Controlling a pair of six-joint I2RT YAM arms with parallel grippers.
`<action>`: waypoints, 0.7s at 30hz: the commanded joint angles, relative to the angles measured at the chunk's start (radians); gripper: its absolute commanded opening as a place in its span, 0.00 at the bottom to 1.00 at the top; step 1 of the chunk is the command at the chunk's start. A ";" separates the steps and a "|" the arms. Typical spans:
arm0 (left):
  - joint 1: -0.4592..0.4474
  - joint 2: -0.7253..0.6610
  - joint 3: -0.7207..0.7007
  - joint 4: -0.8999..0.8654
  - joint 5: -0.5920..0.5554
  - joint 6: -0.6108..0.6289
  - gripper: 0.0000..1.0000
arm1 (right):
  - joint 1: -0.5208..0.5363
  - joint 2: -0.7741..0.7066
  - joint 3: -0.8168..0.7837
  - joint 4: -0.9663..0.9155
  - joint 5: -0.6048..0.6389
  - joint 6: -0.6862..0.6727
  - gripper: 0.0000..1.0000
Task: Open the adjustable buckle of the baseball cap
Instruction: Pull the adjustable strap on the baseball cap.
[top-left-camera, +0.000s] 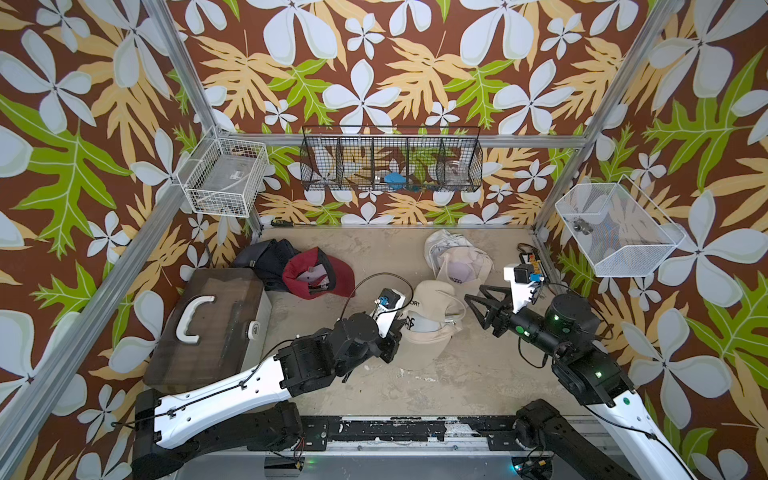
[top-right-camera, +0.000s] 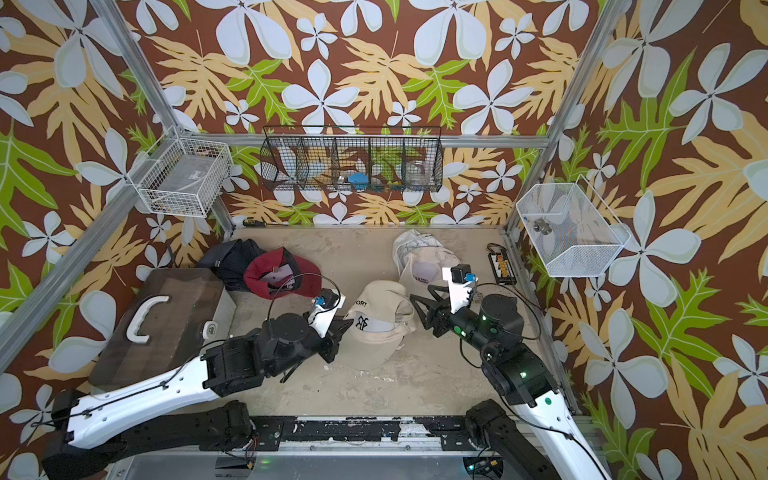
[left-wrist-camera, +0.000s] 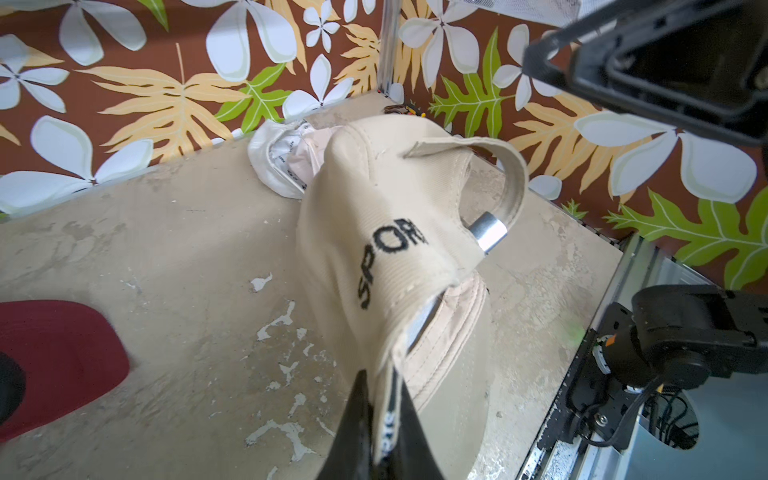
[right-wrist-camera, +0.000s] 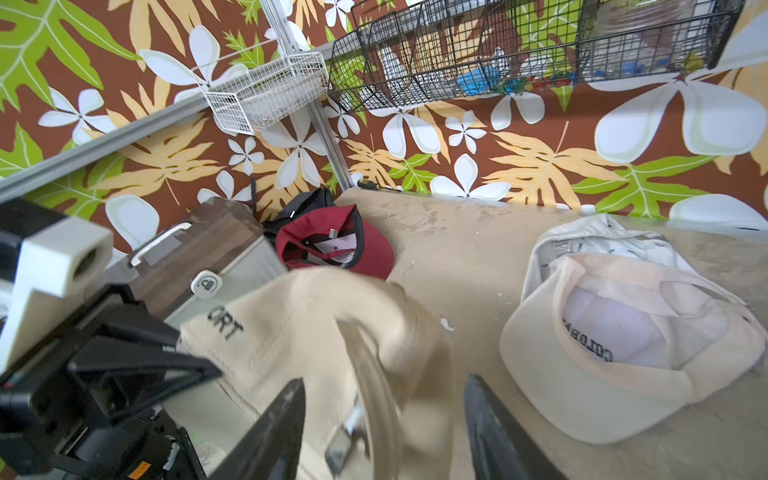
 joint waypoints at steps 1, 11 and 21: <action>0.022 -0.001 0.036 -0.032 -0.009 0.017 0.00 | 0.001 -0.021 0.000 -0.076 0.076 -0.084 0.62; 0.036 0.043 0.152 -0.089 -0.018 0.023 0.00 | 0.012 -0.052 -0.062 -0.074 0.024 -0.149 0.62; 0.036 0.072 0.210 -0.104 -0.001 0.002 0.00 | 0.271 -0.007 -0.073 -0.010 0.359 -0.213 0.63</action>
